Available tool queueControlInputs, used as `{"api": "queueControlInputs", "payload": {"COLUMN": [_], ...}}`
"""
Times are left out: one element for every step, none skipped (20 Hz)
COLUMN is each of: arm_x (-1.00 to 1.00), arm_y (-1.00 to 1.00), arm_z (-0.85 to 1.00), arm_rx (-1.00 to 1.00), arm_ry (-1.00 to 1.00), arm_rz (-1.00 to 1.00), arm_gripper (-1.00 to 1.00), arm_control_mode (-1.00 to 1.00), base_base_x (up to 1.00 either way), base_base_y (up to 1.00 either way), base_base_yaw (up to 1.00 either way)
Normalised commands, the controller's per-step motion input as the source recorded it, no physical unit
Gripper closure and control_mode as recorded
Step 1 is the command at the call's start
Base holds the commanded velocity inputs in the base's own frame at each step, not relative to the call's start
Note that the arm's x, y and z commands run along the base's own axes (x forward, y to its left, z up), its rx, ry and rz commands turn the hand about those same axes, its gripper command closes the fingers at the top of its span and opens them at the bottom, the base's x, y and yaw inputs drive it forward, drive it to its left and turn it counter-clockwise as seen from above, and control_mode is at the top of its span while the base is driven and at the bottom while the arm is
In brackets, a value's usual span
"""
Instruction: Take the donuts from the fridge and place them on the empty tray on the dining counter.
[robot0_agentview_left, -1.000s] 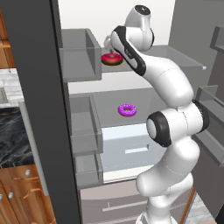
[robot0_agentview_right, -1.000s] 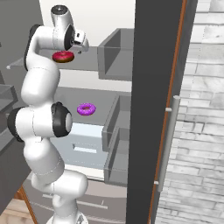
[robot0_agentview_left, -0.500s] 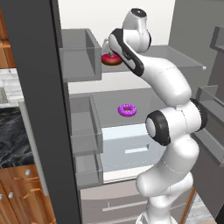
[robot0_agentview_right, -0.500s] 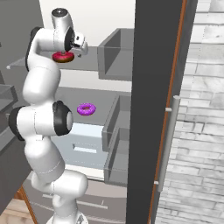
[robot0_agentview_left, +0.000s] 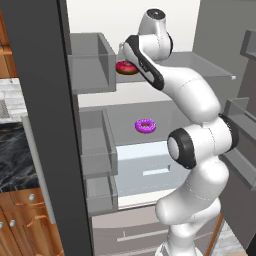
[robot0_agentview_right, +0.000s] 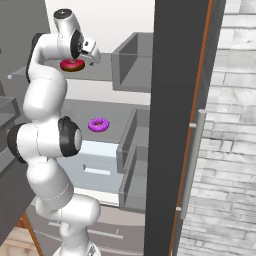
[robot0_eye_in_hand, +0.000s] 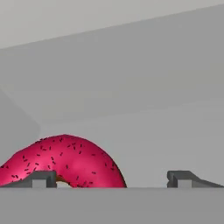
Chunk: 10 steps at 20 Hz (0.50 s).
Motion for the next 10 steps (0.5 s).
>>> {"api": "queueControlInputs", "payload": {"arm_x": [-0.49,-0.42,-0.38,-0.32,-0.19,0.00,0.00,0.00,0.00,0.00], "arm_y": [0.00,0.00,0.00,0.00,0.00,0.00,0.00,0.00,0.00,-0.01], "arm_z": [0.00,0.00,0.00,-0.01,-0.07,-0.16,-0.21,-0.26,-0.31,-0.35], "arm_rx": [0.00,0.00,0.00,0.00,0.00,0.00,0.00,0.00,0.00,0.00], "arm_ry": [0.00,0.00,0.00,0.00,0.00,0.01,0.00,0.00,0.00,0.03], "arm_rz": [-0.15,-0.13,-0.11,-0.10,-0.10,-0.10,-0.09,-0.07,-0.06,-0.06], "arm_gripper": [-1.00,-1.00,-1.00,-1.00,-1.00,-1.00,-1.00,-1.00,-1.00,-1.00], "arm_control_mode": [-1.00,-1.00,-1.00,-1.00,-1.00,-1.00,-1.00,-1.00,-1.00,-1.00], "base_base_x": [0.00,0.00,0.00,0.00,0.00,0.00,0.00,0.00,0.00,0.00], "base_base_y": [0.00,0.00,0.00,0.00,0.00,0.00,0.00,0.00,0.00,0.00], "base_base_yaw": [0.00,0.00,0.00,0.00,0.00,0.00,0.00,0.00,0.00,0.00]}}
